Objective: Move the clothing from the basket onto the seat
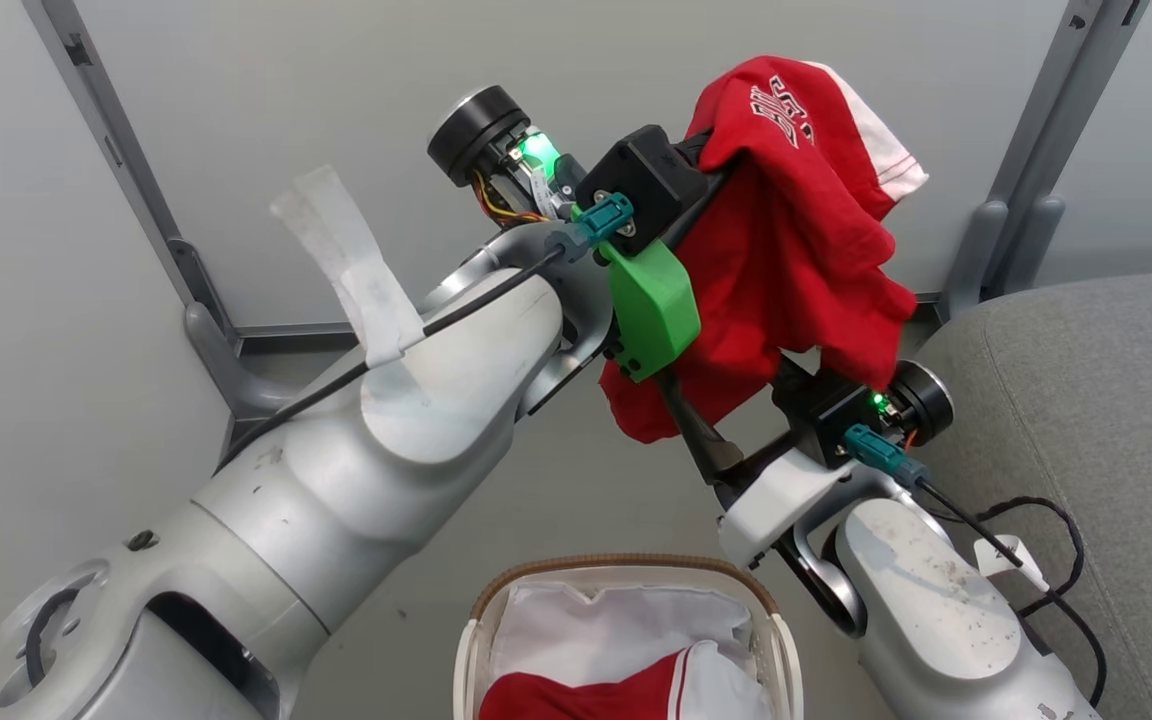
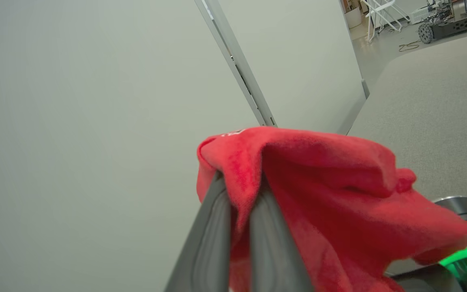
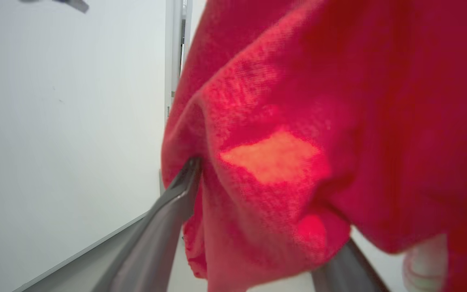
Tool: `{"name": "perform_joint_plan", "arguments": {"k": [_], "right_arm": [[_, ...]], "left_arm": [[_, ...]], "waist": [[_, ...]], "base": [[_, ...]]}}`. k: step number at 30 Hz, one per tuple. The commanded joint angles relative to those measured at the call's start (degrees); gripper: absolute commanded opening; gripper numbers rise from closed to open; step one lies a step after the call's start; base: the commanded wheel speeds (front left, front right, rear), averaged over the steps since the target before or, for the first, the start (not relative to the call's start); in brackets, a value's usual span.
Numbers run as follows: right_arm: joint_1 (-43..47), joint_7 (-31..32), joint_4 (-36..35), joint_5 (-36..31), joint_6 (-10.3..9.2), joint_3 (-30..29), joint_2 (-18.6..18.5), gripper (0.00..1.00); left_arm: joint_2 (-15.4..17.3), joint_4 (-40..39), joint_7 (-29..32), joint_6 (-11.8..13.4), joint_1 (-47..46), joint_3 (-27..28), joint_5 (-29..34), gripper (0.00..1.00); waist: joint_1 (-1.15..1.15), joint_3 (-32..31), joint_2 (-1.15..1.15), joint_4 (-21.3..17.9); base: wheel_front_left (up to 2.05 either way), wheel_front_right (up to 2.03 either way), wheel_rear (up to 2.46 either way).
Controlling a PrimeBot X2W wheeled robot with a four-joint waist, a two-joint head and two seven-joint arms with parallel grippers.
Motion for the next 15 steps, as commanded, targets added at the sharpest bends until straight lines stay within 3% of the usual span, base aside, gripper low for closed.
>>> {"name": "perform_joint_plan", "arguments": {"k": [1, 3, 4, 15], "right_arm": [[-0.4, -0.3, -0.4, 0.3, -0.04, 0.1, -0.3, 0.35], [0.0, -0.3, -0.6, 0.1, -0.04, 0.2, -0.3, 0.08], [0.3, -0.3, -0.7, 0.1, -0.04, 0.2, -0.3, 0.02], [2.7, -0.3, -2.9, -0.3, -0.04, -0.3, -0.3, 0.00]], "left_arm": [[0.0, -0.1, 0.0, 0.5, 0.4, -0.3, -0.5, 0.00], [0.0, 0.3, 0.0, 0.6, 0.9, -0.7, -1.3, 0.00], [0.0, 0.5, 0.0, 0.7, 1.0, -0.8, -1.5, 0.00], [0.0, 6.1, -0.9, 1.0, 2.6, -1.3, -4.1, 0.00]], "waist": [[0.00, -0.1, 0.00, 0.1], [0.00, -0.2, 0.00, 0.1], [0.00, -0.3, 0.00, 0.1], [0.00, -0.7, 0.00, -0.9]], "base": [[0.00, 0.00, 0.00], [0.00, 0.00, 0.00], [0.00, 0.00, 0.00], [0.00, 0.00, 0.00]]}}
